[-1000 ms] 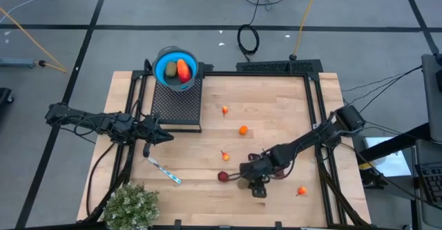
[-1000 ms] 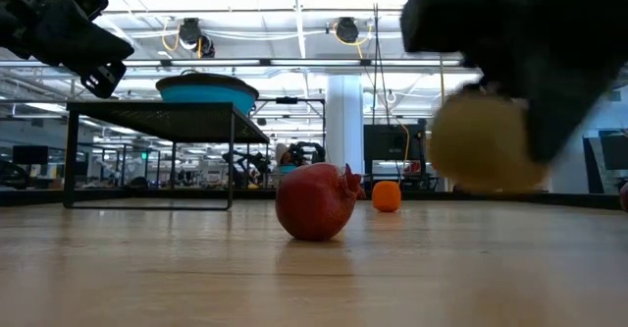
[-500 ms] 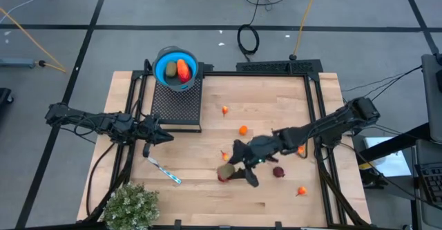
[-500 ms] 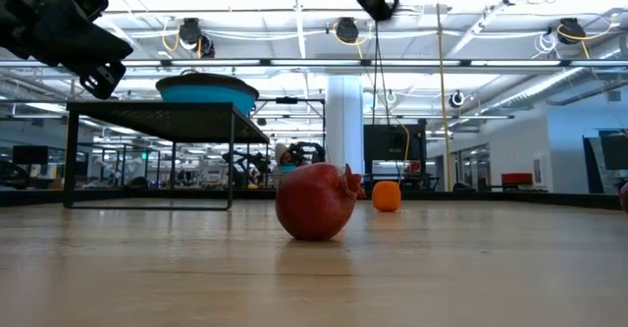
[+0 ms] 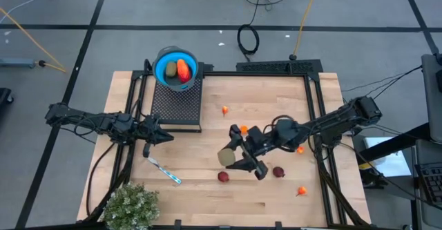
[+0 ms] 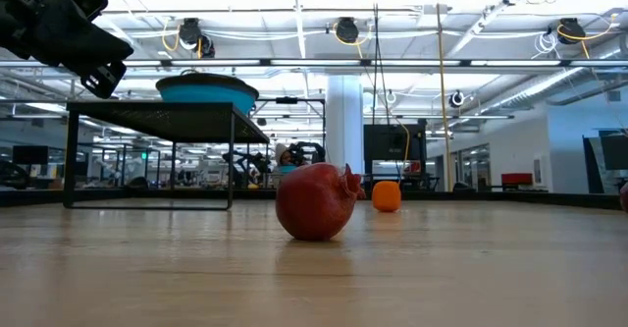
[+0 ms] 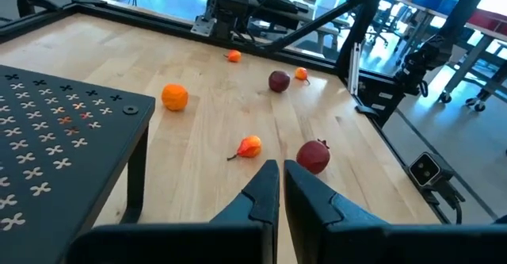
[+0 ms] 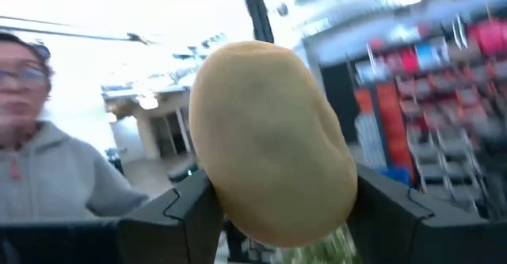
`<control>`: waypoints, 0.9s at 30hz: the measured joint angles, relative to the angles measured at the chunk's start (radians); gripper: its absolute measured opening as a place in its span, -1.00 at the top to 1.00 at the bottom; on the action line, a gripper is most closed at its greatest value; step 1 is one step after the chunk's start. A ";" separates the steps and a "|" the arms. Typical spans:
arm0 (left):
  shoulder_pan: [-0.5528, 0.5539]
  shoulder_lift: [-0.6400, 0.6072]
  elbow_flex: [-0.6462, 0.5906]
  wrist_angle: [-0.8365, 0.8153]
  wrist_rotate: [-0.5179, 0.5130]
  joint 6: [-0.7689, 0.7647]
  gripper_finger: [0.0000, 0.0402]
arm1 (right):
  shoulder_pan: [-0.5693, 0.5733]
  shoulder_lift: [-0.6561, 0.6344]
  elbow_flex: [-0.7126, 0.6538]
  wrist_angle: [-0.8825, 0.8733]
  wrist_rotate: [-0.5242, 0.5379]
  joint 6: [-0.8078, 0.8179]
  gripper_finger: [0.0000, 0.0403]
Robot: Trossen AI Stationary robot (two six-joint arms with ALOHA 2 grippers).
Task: Pick & Place Fruit
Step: Put the kiwi into the blue strainer bowl on the shelf
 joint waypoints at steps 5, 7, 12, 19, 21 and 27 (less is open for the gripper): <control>0.000 0.000 0.000 0.000 0.000 0.000 0.90 | 0.000 -0.001 0.000 0.187 -0.122 -0.066 -0.05; 0.000 0.000 0.000 -0.001 0.000 0.000 0.90 | 0.000 -0.001 0.000 0.247 -0.179 -0.111 -0.05; 0.000 0.000 0.000 -0.001 -0.002 0.009 0.90 | 0.004 -0.001 0.000 0.387 -0.312 -0.221 -0.05; 0.000 0.000 0.000 -0.001 -0.004 0.018 0.90 | 0.005 -0.001 0.000 0.415 -0.384 -0.326 -0.05; 0.000 0.000 0.000 -0.001 -0.004 0.018 0.90 | 0.005 -0.001 0.000 0.417 -0.383 -0.322 -0.05; 0.000 0.000 0.000 -0.001 -0.004 0.020 0.90 | 0.005 -0.001 0.000 0.356 -0.235 -0.258 -0.05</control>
